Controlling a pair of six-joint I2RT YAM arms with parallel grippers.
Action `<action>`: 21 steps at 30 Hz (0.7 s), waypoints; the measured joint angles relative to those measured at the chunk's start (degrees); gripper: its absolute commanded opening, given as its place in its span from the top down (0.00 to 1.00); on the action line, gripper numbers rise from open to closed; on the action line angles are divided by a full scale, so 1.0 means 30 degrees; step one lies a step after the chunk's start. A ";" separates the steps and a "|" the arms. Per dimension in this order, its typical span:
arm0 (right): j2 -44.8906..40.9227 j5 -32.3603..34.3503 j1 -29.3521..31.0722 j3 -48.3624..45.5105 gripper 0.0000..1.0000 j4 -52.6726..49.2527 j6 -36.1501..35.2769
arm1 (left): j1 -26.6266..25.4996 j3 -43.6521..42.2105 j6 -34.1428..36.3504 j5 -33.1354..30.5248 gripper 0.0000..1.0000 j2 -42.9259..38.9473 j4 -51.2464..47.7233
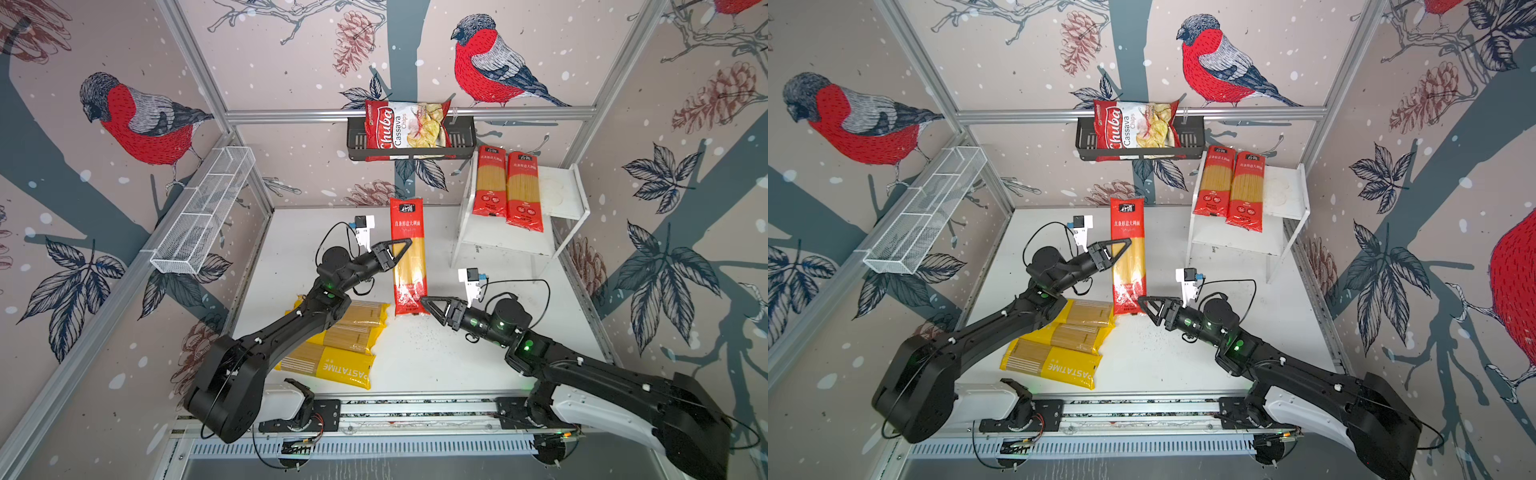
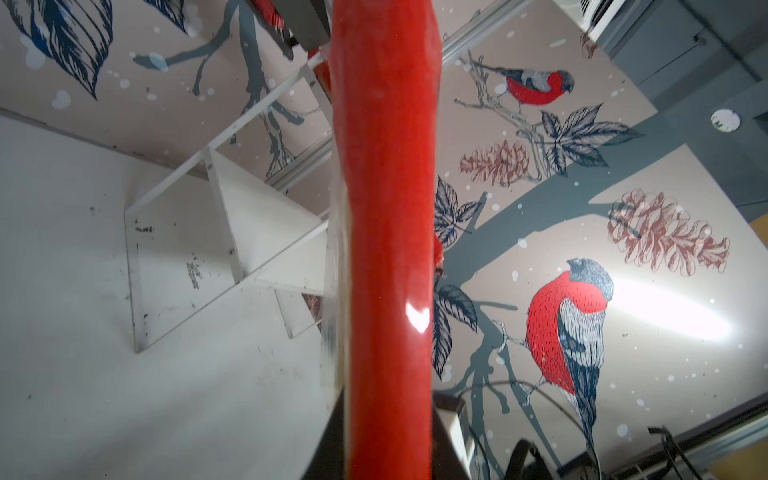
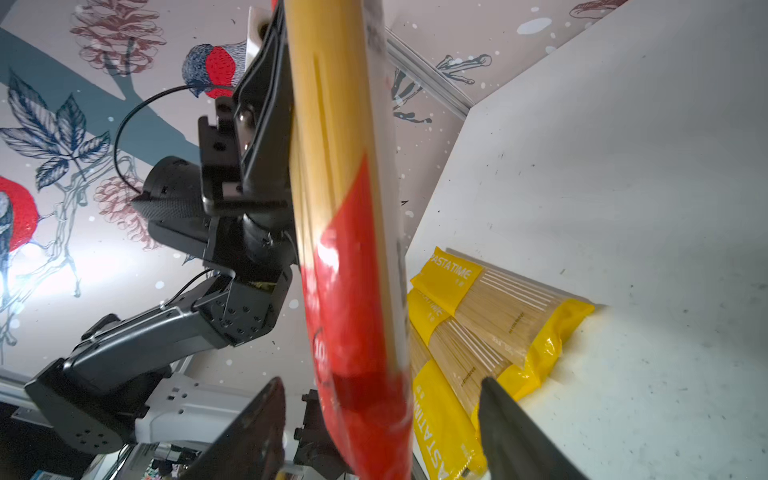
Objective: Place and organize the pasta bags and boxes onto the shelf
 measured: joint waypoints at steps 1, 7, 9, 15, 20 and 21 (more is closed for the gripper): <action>-0.0124 0.0175 0.0066 -0.0219 0.23 0.0408 0.0117 | -0.0211 0.0299 -0.0073 -0.0532 0.93 0.0219 0.0299; 0.0153 0.1457 0.0182 -0.0437 0.24 0.2951 0.1428 | -0.1829 0.1239 -0.0918 -0.2608 0.92 0.1158 0.2055; 0.0423 0.1967 0.0182 -0.0495 0.27 0.3920 0.1661 | -0.2222 0.1464 -0.1064 -0.3264 0.92 0.1362 0.2200; 0.1297 0.3555 0.0219 -0.0750 0.41 0.7482 0.2375 | -0.3235 0.1872 -0.1399 -0.5027 0.92 0.1508 0.2805; 0.1785 0.4561 0.0342 -0.0801 0.49 0.9901 0.2812 | -0.3636 0.2106 -0.1450 -0.5668 0.92 0.1596 0.2834; 0.1829 0.4801 0.0364 -0.0831 0.51 1.0251 0.2812 | -0.3679 0.2135 -0.1457 -0.5770 0.92 0.1610 0.2827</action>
